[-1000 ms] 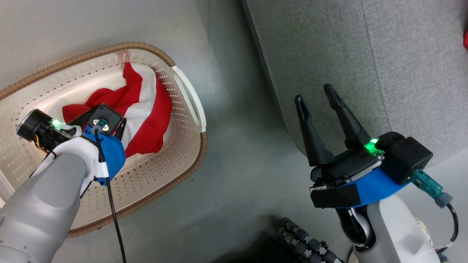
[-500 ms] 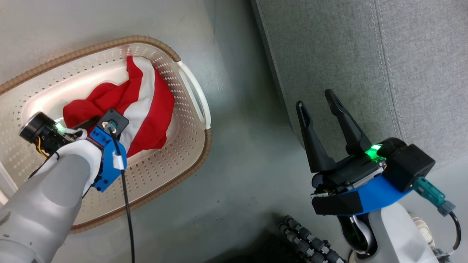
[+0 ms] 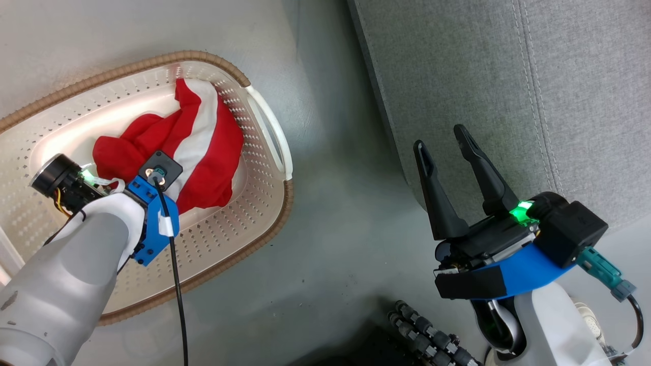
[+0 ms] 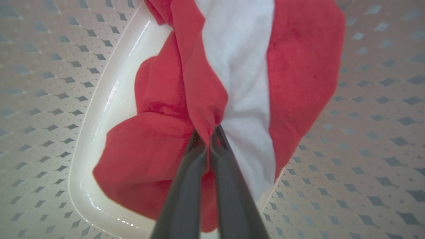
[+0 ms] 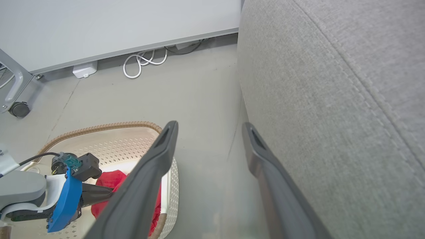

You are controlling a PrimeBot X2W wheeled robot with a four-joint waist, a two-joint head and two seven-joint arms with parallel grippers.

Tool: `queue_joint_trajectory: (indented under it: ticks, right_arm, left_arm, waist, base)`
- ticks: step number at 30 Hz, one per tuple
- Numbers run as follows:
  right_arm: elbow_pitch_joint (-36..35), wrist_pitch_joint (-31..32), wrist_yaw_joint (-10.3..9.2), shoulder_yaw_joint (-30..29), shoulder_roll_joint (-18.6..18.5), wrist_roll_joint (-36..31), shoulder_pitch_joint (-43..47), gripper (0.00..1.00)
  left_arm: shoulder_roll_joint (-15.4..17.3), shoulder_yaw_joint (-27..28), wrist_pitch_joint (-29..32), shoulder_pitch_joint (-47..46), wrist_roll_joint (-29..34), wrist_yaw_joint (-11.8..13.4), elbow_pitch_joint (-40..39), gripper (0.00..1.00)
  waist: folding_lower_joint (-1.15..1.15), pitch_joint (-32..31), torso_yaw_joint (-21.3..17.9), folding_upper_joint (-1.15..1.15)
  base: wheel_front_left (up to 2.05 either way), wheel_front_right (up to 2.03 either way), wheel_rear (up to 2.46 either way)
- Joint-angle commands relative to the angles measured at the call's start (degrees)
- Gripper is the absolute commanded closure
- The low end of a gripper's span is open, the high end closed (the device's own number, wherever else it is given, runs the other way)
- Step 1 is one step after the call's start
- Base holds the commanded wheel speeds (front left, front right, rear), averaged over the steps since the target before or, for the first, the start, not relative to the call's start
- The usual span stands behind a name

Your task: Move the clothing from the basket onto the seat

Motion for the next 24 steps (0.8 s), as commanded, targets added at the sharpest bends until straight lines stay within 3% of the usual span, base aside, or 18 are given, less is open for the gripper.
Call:
queue_joint_trajectory:
  ticks: [1,14,24]
  right_arm:
    - [0.01,0.2,0.03,-0.11,0.11,0.13,-0.02,0.0]
    - [1.95,-0.57,0.03,2.05,0.1,1.12,-4.04,0.0]
    - [5.76,0.9,0.02,0.3,0.06,-2.05,-3.78,0.0]
  left_arm:
    - [0.13,-0.27,-0.48,-0.89,-0.54,-0.12,0.49,1.0]
    - [-1.43,1.11,-4.97,0.16,-3.95,0.97,3.05,1.0]
    - [-8.33,1.86,-11.76,5.9,-6.53,0.72,3.82,1.0]
  waist:
    - [0.0,-0.04,0.02,0.0]
    - [0.0,-2.2,-0.66,0.0]
    - [0.0,-15.68,5.61,0.0]
  base:
    - [0.0,0.0,0.0]
    - [0.0,0.0,0.0]
    - [0.0,0.0,0.0]
